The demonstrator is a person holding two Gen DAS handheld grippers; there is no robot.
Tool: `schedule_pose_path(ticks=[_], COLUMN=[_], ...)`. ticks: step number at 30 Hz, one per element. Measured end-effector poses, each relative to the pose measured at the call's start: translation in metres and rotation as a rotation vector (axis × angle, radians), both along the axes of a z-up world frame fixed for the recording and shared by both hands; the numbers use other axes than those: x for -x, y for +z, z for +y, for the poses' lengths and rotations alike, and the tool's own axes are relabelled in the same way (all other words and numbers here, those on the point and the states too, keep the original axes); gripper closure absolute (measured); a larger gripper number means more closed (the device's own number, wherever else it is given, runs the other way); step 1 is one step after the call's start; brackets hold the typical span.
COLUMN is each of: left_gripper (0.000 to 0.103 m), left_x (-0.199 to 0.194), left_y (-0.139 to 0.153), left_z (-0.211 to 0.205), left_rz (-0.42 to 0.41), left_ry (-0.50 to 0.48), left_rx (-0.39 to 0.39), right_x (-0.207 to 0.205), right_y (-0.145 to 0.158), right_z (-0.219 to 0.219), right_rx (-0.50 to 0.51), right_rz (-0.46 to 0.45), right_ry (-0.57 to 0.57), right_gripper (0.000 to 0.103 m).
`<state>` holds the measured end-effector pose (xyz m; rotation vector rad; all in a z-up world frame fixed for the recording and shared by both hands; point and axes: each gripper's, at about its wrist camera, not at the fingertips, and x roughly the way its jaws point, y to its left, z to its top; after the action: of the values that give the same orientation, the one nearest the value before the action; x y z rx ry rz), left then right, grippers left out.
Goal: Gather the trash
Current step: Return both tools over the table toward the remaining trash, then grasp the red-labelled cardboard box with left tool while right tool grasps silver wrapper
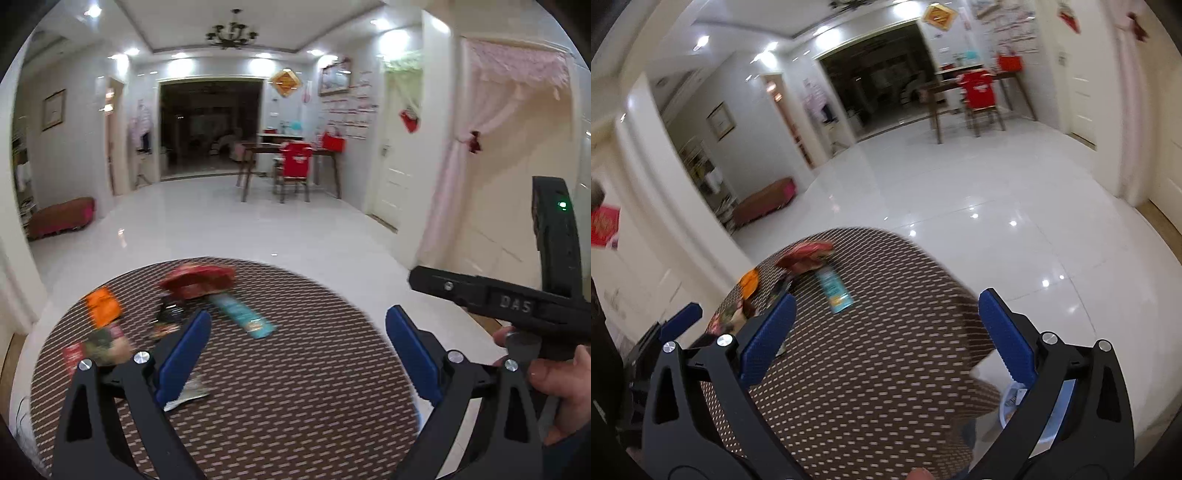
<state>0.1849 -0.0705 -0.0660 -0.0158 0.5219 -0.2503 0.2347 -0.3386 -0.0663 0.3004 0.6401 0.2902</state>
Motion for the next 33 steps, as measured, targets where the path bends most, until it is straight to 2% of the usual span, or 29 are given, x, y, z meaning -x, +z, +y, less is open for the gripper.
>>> schedule_pose_path(ticks=[11,17,23,27,29,31,33], left_gripper=[0.009,0.009,0.009,0.01,0.019,0.037,0.051], left_x=[0.003,-0.002,-0.027,-0.046,-0.057,-0.066,-0.071], left_y=[-0.036,-0.062,-0.084,-0.094,-0.099,-0.104,-0.108], left_z=[0.127,0.182,0.21,0.215,0.217,0.217,0.215], left_rz=[0.062,0.13,0.214,0.258,0.285,0.31,0.333], left_ry=[0.216,0.322,0.342,0.298,0.273,0.23,0.196], left_rx=[0.019,0.033,0.053,0.109,0.131,0.156,0.187], right_x=[-0.017,-0.026,-0.033,-0.036,-0.038,-0.041,-0.044], right_y=[-0.033,-0.057,-0.074,-0.083,-0.086,-0.09,-0.096], right_z=[0.117,0.152,0.175,0.188,0.192,0.196,0.204], right_rx=[0.109,0.148,0.179,0.213,0.236,0.261,0.297], right_rz=[0.05,0.091,0.117,0.131,0.135,0.142,0.149], right_ry=[0.225,0.293,0.334,0.361,0.379,0.403,0.438], right_gripper=[0.006,0.006,0.006,0.006,0.006,0.006,0.006])
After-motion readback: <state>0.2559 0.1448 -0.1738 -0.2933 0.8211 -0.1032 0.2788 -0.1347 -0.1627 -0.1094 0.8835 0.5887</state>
